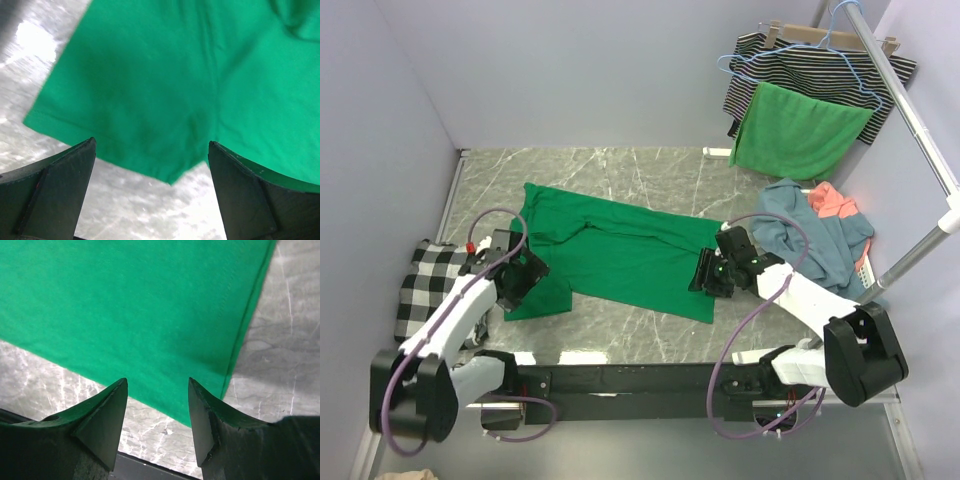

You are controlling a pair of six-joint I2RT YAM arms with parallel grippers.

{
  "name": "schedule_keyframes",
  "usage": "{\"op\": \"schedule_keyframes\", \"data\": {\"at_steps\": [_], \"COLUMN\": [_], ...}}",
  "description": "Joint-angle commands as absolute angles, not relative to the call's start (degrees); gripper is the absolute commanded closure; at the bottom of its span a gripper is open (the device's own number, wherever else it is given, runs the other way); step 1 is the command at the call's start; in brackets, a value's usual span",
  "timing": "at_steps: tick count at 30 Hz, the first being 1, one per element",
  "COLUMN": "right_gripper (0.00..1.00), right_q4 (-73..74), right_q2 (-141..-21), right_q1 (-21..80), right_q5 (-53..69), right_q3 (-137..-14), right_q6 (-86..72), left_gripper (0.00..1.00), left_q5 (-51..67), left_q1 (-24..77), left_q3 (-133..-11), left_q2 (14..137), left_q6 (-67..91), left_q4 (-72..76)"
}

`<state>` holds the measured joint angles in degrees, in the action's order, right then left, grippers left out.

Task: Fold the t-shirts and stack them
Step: Grap the side of the flattened tshirt closest away from the robot with both arms

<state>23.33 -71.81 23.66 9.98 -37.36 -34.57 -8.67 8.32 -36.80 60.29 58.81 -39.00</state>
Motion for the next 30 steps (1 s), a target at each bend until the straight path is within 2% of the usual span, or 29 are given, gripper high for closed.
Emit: {"op": "schedule_keyframes", "data": {"at_steps": [1, 6, 10, 15, 25, 28, 30], "right_gripper": [0.42, 0.43, 0.42, 0.43, 0.43, 0.43, 0.43], "right_q4": [22.23, 25.04, 26.89, 28.82, 29.36, 29.18, 28.83], "right_q2": [-72.16, -68.83, -65.57, -64.16, -62.93, -62.93, -63.19], "right_q1": [23.99, 24.96, 25.92, 27.51, 28.21, 28.21, 28.21], "right_q5": [8.26, 3.78, 3.95, 3.87, 2.38, 2.2, 2.2], "right_q3": [-36.04, -34.02, -32.52, -31.47, -29.27, -28.92, -28.48], "right_q6": [-37.52, -41.04, -42.45, -43.77, -46.49, -47.02, -47.46], "left_gripper": [0.01, 0.0, 0.01, 0.0, 0.01, 0.03, 0.1], "left_q5": [-14.14, -19.86, -18.37, -17.84, -8.09, -7.65, -8.0], "left_q1": [7.56, 4.41, -2.62, -3.43, -3.87, -3.96, -3.95], "left_q3": [-40.16, -41.31, -38.77, -38.15, -33.84, -33.05, -33.05], "left_q2": [64.68, 66.62, 66.53, 69.43, 74.62, 74.1, 73.65], "left_q6": [58.63, 56.61, 54.67, 53.88, 50.63, 50.98, 51.06], "left_q4": [-37.87, -39.99, -38.59, -37.18, -30.07, -29.36, -29.53]}}
